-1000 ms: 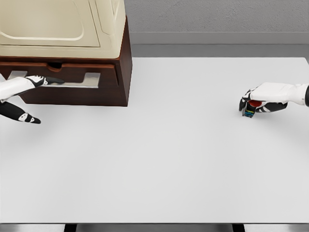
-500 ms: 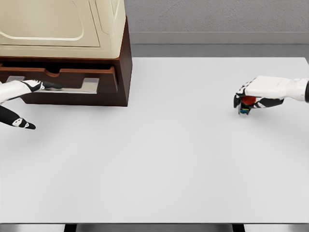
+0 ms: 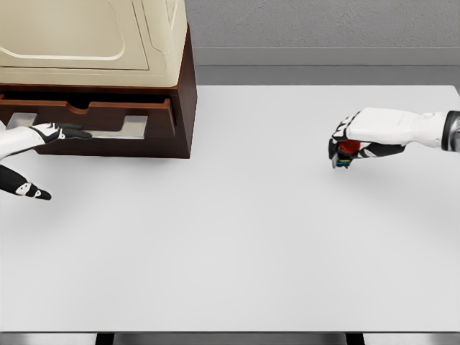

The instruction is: Open the cabinet drawer with left arm, and place a switch into the drawer with right arm

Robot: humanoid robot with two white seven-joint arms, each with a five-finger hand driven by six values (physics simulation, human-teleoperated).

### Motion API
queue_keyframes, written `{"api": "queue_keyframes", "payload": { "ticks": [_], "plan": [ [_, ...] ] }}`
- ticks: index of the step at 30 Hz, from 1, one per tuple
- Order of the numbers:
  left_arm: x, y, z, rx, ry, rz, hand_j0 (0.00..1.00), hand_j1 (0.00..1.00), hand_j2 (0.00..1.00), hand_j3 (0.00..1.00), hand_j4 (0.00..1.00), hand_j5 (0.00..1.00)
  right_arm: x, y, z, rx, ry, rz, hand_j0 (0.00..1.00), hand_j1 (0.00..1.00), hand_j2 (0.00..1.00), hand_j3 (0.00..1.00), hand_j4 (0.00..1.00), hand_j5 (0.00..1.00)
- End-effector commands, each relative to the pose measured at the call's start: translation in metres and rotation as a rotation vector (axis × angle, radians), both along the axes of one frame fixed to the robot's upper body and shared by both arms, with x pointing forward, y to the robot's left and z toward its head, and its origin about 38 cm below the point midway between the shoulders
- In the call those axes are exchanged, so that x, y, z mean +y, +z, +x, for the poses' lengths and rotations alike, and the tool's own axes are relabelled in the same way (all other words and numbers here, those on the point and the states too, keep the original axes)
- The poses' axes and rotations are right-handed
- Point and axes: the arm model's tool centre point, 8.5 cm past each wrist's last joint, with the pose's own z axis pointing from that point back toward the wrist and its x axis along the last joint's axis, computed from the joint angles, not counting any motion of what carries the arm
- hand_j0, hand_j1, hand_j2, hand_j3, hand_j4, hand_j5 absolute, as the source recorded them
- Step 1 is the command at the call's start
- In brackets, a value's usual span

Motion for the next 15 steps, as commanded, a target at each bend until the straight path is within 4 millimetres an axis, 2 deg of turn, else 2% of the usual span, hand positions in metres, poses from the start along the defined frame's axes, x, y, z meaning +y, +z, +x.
{"api": "queue_keyframes", "payload": {
  "ticks": [1, 8, 15],
  "plan": [
    [0.002, 0.004, -0.002, 0.003, 0.004, -0.006, 1.0, 1.0, 1.0, 1.0, 1.0, 1.0, 0.005, 0.002, 0.0, 0.007, 0.003, 0.032, 0.51, 0.51, 0.51, 0.51, 0.51, 0.51],
    [0.004, 0.007, -0.009, 0.016, 0.002, 0.001, 1.0, 1.0, 1.0, 1.0, 1.0, 1.0, 0.02, 0.008, -0.002, 0.014, 0.027, 0.095, 0.51, 0.51, 0.51, 0.51, 0.51, 0.51],
    [0.005, 0.008, -0.016, 0.037, -0.001, -0.002, 1.0, 1.0, 1.0, 1.0, 1.0, 1.0, 0.025, 0.016, -0.001, 0.031, 0.022, 0.161, 0.51, 0.51, 0.51, 0.51, 0.51, 0.51]
  ]
}}
